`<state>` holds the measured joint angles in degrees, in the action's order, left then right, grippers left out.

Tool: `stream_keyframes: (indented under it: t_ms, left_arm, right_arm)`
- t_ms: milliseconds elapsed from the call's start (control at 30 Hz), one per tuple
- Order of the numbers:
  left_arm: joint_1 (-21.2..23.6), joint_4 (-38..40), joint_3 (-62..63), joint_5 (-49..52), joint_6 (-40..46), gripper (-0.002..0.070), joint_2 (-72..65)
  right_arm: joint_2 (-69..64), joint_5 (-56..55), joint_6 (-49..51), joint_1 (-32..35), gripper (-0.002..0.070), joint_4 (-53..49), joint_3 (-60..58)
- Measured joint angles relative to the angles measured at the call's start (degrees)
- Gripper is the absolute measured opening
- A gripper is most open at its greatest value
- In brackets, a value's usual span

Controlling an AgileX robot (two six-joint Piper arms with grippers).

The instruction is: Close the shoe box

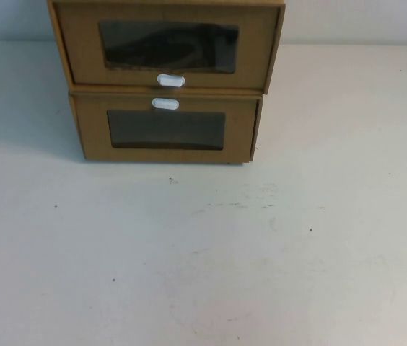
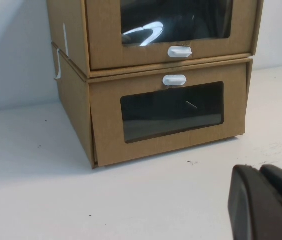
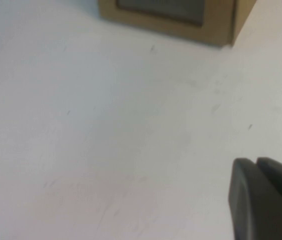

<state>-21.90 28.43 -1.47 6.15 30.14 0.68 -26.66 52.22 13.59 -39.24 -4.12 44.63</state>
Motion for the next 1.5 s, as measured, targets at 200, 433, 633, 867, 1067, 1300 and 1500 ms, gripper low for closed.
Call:
stream_keyframes:
  t_ms: [200, 433, 633, 867, 1067, 1300, 1500]
  left_arm:
    - [0.00, 0.00, 0.00, 0.00, 0.00, -0.0005, 0.00]
    - [0.00, 0.00, 0.00, 0.00, 0.00, -0.0005, 0.00]
    - [0.00, 0.00, 0.00, -0.08, 0.00, -0.0005, 0.00]
    - [0.00, 0.00, 0.00, -0.08, 0.00, -0.0005, 0.00]
    - [0.00, 0.00, 0.00, -0.08, 0.00, -0.0005, 0.00]
    - [0.00, 0.00, 0.00, -0.08, 0.00, -0.0005, 0.00]
    - [0.00, 0.00, 0.00, -0.08, 0.00, -0.0005, 0.00]
  right_arm:
    - [1.64, -23.95, 0.00, 15.60, -0.0011, -5.44, -12.96]
    - [13.56, -36.94, 0.00, 33.96, -0.0011, -2.93, -31.87]
    - [25.67, -37.11, 0.00, 39.06, -0.0011, -2.28, -38.63]
    - [27.10, -37.12, 0.00, 38.92, -0.0011, -2.06, -41.44]
    - [27.15, -39.75, 0.00, 38.01, -0.0011, -2.06, -46.05]
    - [27.24, -40.92, -3.47, 38.01, -0.0011, -2.23, -46.17]
    - [27.24, -33.35, -18.15, 38.01, -0.0011, 8.80, -46.17]
